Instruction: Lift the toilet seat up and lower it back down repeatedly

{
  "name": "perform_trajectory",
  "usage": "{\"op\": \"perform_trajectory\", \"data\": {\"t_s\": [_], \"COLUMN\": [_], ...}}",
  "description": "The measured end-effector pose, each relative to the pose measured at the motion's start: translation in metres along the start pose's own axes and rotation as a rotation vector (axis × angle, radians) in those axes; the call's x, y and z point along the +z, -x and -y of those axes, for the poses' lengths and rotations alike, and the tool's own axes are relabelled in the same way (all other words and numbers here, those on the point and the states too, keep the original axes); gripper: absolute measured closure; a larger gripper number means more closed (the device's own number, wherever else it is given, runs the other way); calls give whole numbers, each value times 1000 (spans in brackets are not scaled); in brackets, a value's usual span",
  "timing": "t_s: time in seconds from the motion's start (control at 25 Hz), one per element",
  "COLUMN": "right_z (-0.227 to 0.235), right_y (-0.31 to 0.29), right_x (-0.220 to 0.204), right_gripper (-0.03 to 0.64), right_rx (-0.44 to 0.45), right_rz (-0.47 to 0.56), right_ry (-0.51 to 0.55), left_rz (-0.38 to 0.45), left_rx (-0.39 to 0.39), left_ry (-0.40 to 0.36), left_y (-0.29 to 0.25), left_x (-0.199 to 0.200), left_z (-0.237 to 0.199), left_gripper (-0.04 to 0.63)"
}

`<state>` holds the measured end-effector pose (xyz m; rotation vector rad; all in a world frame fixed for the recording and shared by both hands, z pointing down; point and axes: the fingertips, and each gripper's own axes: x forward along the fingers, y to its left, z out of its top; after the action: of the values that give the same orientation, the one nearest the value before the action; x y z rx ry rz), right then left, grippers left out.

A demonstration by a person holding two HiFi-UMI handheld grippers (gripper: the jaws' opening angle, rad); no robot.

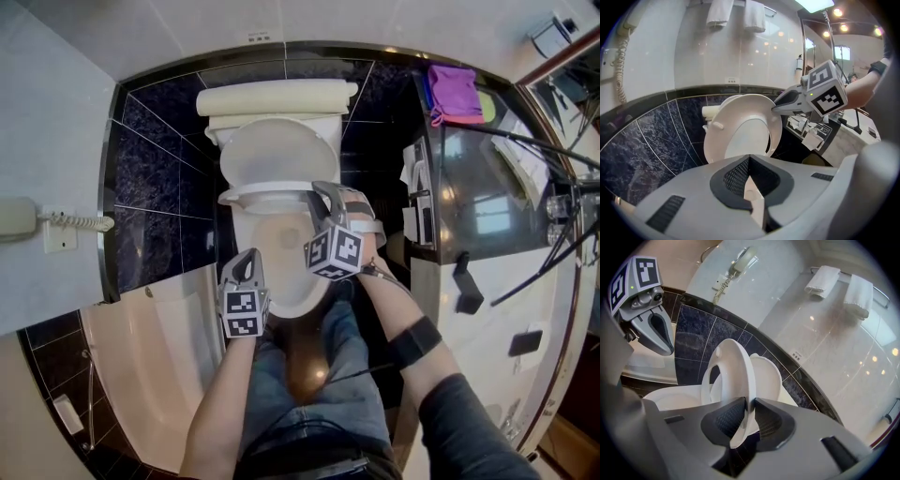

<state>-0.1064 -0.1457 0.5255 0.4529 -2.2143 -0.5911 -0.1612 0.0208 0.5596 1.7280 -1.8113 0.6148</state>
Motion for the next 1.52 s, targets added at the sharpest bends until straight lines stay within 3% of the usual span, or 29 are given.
{"op": "perform_trajectory", "data": {"t_s": [0.28,0.6,0.96,1.2,1.28,1.52], "right_z": [-48,-124,-190,-224,-234,-234], "right_y": [37,78,103,118,125,135], "right_x": [-10,-31,-59,-76,-81,-113], "right_gripper": [531,532,526,533,575,598], "right_rx": [-23,26,87,145,157,90], "right_rz": [-11,-45,-94,-133,-138,-197], "right_ry": [45,103,136,126,122,-17], "left_rz": [4,20,-20,-55,-55,-108], "left_rx": [-35,-60,-90,-91,-103,-83], "left_ry": [1,-3,7,29,38,50], "left_y": [4,12,28,31,32,26], "left_x": [-22,-38,-97,-138,-142,-190], "left_z": [10,18,33,40,44,42], "left_gripper": [595,595,595,595,595,595]}}
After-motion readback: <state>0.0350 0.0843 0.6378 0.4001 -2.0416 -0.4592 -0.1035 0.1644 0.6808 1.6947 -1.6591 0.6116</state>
